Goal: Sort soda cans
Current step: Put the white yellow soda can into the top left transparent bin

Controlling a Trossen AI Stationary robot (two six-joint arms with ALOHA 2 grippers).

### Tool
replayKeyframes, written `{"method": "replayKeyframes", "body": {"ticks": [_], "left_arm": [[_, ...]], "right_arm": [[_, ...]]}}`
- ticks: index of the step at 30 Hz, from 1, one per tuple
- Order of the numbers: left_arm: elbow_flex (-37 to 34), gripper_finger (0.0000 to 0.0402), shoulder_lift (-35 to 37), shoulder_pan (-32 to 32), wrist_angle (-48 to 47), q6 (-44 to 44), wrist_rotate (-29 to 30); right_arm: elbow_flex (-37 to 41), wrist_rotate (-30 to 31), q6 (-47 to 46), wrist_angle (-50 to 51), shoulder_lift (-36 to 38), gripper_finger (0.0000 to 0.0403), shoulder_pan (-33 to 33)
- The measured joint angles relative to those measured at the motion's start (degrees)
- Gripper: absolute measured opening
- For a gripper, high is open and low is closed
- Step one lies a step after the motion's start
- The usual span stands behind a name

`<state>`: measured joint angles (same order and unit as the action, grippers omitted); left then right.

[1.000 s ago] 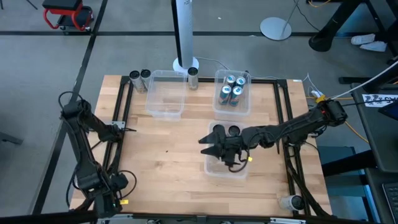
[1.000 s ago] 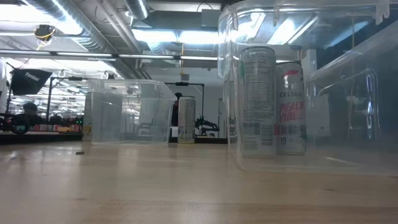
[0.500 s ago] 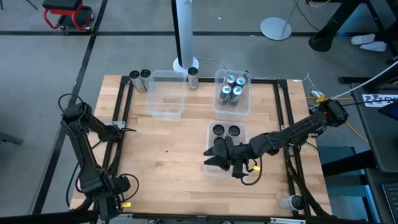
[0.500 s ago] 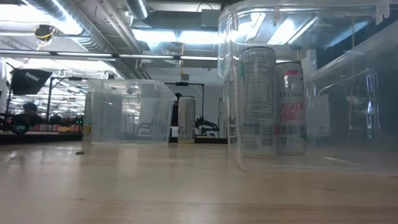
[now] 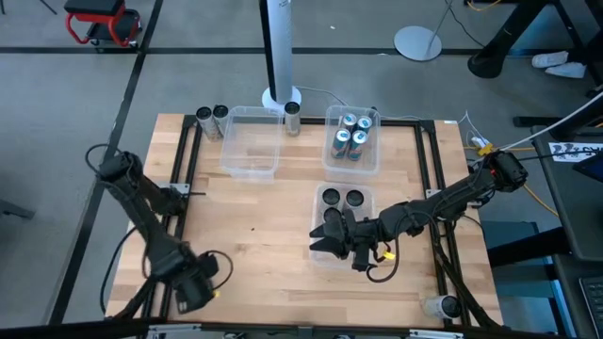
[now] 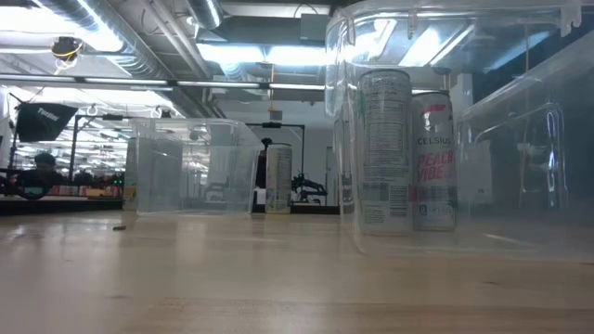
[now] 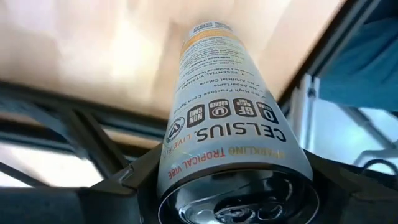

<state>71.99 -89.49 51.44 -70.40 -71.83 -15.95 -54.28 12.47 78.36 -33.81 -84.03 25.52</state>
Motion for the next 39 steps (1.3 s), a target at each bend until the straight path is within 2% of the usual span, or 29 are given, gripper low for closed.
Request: {"method": "replayKeyframes", "body": {"ticks": [6, 13, 22, 27, 30, 36, 39], "left_arm": [[0.0, 0.0243, 0.0, -9.6, -7.0, 17.1, 2.3], [0.0, 0.0243, 0.0, -19.1, -7.1, 34.7, 8.4], [0.0, 0.0243, 0.0, -24.0, -7.2, 60.4, 11.9], [0.3, 0.0244, -0.7, -25.2, -8.7, 66.8, 18.3], [0.3, 0.0259, -1.7, -25.7, -11.5, 68.3, 21.8], [0.3, 0.0258, -2.2, -27.8, -12.0, 64.6, 20.9], [0.3, 0.0256, -2.2, -29.5, -12.1, 58.8, 19.5]], "right_arm": [[0.0, 0.0, 0.0, 0.9, 0.0, 0.0365, 0.0], [0.0, 0.5, 0.1, 1.1, 0.0, 0.0365, 0.0], [0.0, 0.5, 0.1, 2.5, -0.1, 0.0365, 0.0], [0.0, 0.6, 0.1, 3.1, -0.1, 0.0365, 0.0], [0.0, 0.6, 0.1, 3.5, -0.1, 0.0365, 0.0], [0.0, 3.2, 0.2, 3.7, -0.1, 0.0365, 0.0], [0.0, 3.5, 0.1, 3.8, -0.1, 0.0365, 0.0]]}}
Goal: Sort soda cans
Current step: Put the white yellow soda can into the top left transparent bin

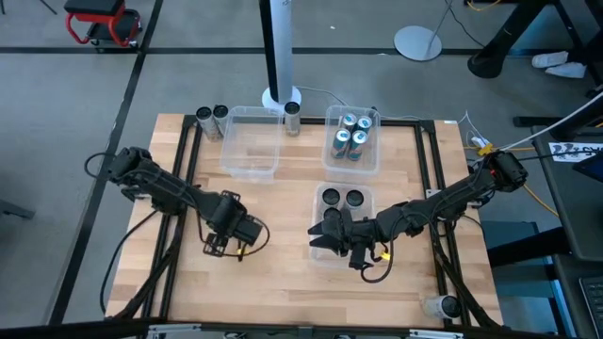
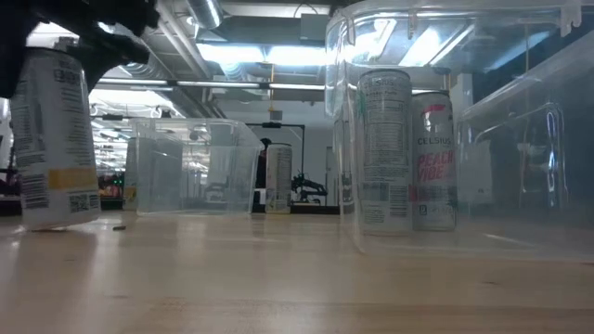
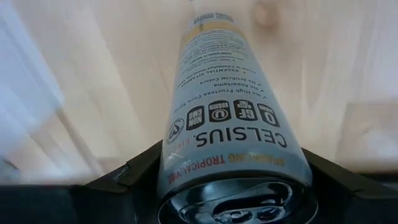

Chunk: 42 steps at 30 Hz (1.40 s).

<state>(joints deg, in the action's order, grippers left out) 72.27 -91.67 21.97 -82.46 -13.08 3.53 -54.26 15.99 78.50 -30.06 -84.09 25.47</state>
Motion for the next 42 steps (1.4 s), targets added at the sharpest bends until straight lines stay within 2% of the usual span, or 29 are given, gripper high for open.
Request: {"method": "replayKeyframes", "body": {"ticks": [8, 14, 20, 30, 36, 42], "left_arm": [[-0.2, 0.0255, 0.6, -8.2, 1.0, -25.7, -7.0], [-0.4, 0.0255, 1.6, -14.6, 2.0, -32.7, -10.4], [-0.4, 0.0263, 1.8, -18.3, 2.0, -31.3, -14.1], [-0.4, 0.031, 1.9, -19.9, 2.8, -28.2, -13.7], [-0.3, 0.0314, 1.9, -19.9, 2.4, -25.9, -13.7], [-0.3, 0.0315, 3.4, -19.8, -2.8, -22.1, -12.9]], "right_arm": [[0.0, 0.0, 0.0, 0.0, 0.0, 0.0365, 0.0], [0.0, 0.0, 0.0, 0.2, 0.0, 0.0365, 0.0], [0.0, 0.0, 0.0, 0.8, 0.0, 0.0365, 0.0], [0.0, 0.0, 0.0, 1.2, 0.0, 0.0365, 0.0], [0.0, 0.0, 0.0, 1.2, 0.0, 0.0365, 0.0], [0.0, 0.0, 0.0, 1.4, 0.0, 0.0365, 0.0]]}}
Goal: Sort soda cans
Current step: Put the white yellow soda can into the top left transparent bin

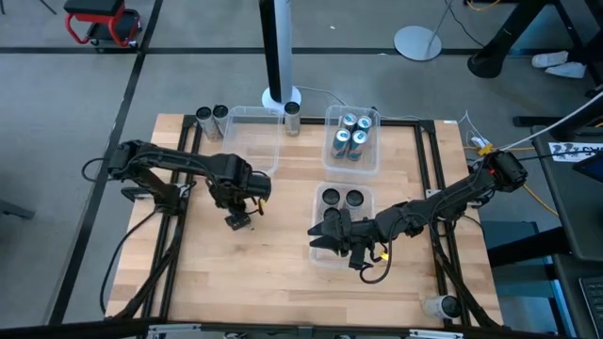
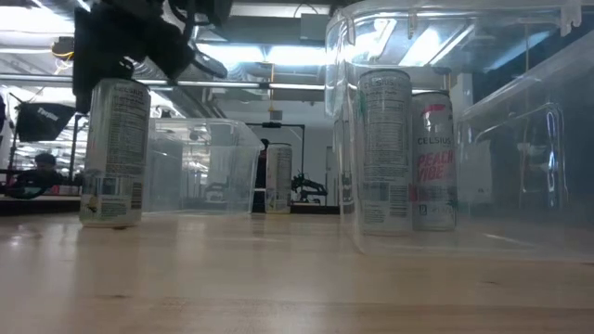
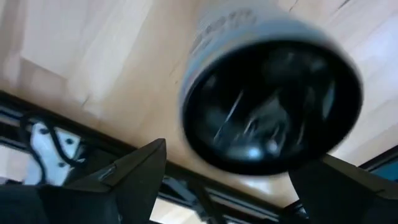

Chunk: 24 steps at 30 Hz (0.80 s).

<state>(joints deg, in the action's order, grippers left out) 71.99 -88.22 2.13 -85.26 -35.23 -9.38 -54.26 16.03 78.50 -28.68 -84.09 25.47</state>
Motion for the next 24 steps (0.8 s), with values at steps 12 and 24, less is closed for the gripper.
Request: {"method": "replayKeyframes", "body": {"ticks": [12, 24], "left_arm": [[0.1, 0.0315, 15.1, 7.4, 3.2, 15.8, 9.4], [-0.2, 0.0315, 16.2, 9.5, 9.5, 25.4, 14.9]], "right_arm": [[0.0, 0.0, 0.0, 0.2, 0.0, 0.0365, 0.0], [0.0, 0.0, 0.0, -0.4, -0.2, 0.0365, 0.0]]}}
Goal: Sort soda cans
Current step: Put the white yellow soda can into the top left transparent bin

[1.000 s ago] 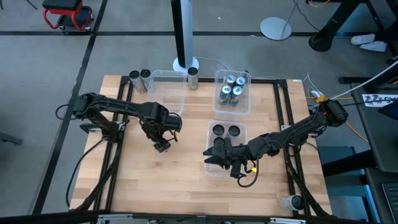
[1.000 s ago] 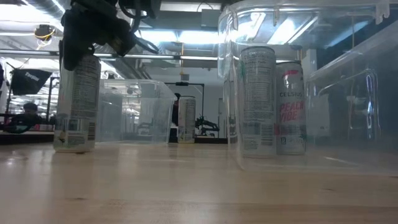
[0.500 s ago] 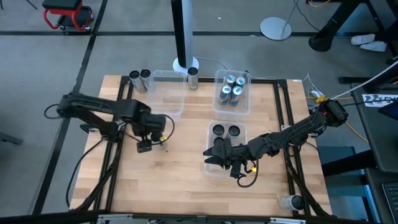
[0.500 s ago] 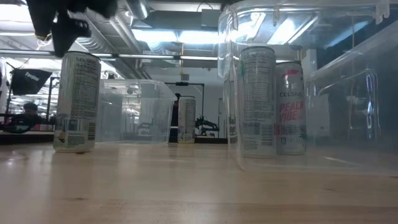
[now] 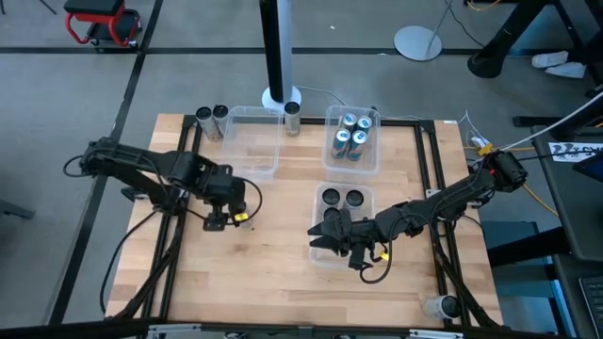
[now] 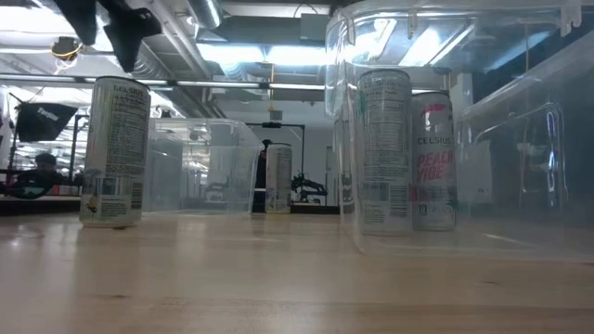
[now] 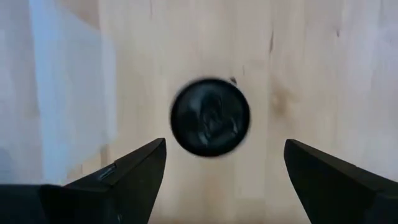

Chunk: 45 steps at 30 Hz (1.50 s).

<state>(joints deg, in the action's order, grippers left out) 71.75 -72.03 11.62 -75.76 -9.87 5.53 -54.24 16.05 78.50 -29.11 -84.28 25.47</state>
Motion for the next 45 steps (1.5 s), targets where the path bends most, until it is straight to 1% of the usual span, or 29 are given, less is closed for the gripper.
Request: {"method": "replayKeyframes", "body": {"ticks": [2, 8, 16, 21, 26, 33, 39, 45], "left_arm": [[0.0, 0.0315, -0.1, 0.0, 1.6, 1.5, 1.0], [-0.1, 0.0315, -0.4, 0.0, 4.9, 4.2, 1.1], [-0.2, 0.0315, -1.1, 0.0, 4.5, 4.3, 1.3], [-0.2, 0.0315, -1.2, 0.0, 4.6, 5.0, 5.1], [-0.4, 0.0315, -1.2, 0.0, 4.6, 5.4, 4.3], [-5.5, 0.0315, -1.2, 0.4, 5.9, 4.7, 3.3], [-7.4, 0.0315, -1.2, 0.4, 6.7, 5.0, 3.0], [-11.2, 0.0315, -1.2, 0.4, 12.0, 5.9, 3.0]], "right_arm": [[0.0, 0.0, 0.0, 0.2, -0.1, 0.0365, 0.0], [0.0, 0.0, 0.0, 0.2, -0.1, 0.0365, 0.0], [0.0, 0.0, 0.0, 0.2, -0.1, 0.0365, 0.0], [0.0, 0.0, 0.0, 0.4, -0.1, 0.0365, 0.0], [0.0, 0.0, 0.0, 0.5, -0.1, 0.0365, 0.0], [0.0, 0.0, 0.0, 0.5, -0.1, 0.0365, 0.0], [0.0, 0.0, 0.0, 0.5, -0.1, 0.0365, 0.0], [0.0, 0.0, 0.0, 0.5, -0.1, 0.0365, 0.0]]}}
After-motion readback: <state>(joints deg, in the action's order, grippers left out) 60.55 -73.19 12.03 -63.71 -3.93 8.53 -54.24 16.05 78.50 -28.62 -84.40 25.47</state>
